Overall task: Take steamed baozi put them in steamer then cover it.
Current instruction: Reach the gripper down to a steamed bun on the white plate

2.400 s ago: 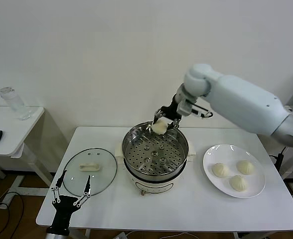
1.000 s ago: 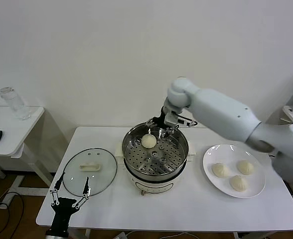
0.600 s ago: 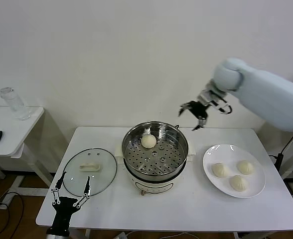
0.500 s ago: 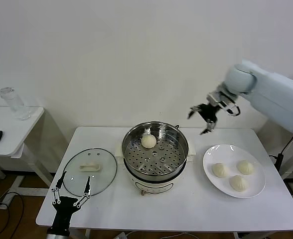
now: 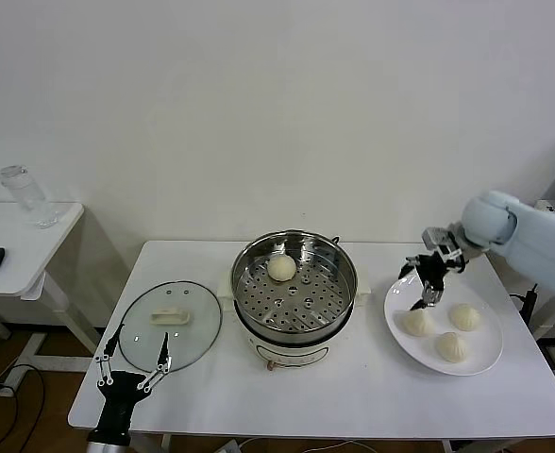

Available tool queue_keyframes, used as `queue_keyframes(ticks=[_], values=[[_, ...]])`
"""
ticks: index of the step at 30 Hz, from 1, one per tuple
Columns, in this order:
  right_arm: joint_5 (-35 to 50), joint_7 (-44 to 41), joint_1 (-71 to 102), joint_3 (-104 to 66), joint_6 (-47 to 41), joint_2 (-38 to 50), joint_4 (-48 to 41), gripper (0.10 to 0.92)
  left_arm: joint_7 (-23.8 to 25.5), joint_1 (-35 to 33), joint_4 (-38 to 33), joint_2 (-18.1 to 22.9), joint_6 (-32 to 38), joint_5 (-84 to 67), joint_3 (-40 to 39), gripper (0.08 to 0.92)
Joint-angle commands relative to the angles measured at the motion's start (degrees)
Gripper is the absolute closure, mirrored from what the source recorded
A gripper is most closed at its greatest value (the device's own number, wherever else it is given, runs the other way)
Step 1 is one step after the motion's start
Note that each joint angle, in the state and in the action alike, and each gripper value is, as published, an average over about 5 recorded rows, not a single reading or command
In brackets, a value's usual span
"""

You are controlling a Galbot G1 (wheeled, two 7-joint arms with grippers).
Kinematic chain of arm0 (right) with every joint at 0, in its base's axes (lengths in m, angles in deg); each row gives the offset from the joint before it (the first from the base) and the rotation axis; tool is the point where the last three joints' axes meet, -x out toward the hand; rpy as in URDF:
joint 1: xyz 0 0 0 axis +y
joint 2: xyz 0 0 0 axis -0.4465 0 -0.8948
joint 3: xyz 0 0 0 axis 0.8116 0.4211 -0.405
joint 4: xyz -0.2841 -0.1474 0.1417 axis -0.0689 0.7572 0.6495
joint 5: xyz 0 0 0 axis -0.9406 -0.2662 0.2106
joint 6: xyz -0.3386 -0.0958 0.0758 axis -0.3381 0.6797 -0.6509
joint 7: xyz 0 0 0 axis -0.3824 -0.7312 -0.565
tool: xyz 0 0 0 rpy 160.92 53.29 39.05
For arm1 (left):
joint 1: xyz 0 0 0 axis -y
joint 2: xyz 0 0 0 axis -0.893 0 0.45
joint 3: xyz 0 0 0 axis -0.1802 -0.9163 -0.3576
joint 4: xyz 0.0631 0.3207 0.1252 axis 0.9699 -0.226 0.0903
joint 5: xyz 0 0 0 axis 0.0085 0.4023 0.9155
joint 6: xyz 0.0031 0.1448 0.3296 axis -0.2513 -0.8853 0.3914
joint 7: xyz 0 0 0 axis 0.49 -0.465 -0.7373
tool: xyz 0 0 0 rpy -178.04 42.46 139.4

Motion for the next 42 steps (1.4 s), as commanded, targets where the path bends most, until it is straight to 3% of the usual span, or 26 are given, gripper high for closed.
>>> queue_keyframes(ticks=[1, 21, 34, 42], values=[[-1.7, 4.1, 10.7, -4.8, -4.3, 2.1, -2.6, 0.203, -0.1, -0.1, 0.3, 0.2, 0.0, 0.1, -0.1, 0.177], [-5.7, 7.8, 15.9, -10.2, -3.3, -1.2, -8.1, 0.207, -0.6, -1.1, 0.2, 0.2, 0.2, 0.6, -0.7, 0.177], [-5.6, 7.5, 14.9, -10.7, -3.2, -1.3, -7.2, 0.302, -0.8, -1.3, -0.2, 0.4, 0.2, 0.5, -0.5, 0.177], [-0.4, 1.2, -6.3, 0.6, -3.0, -0.6, -2.7, 0.317, -0.9, -0.7, -0.7, 0.2, 0.1, 0.3, -0.4, 0.177]])
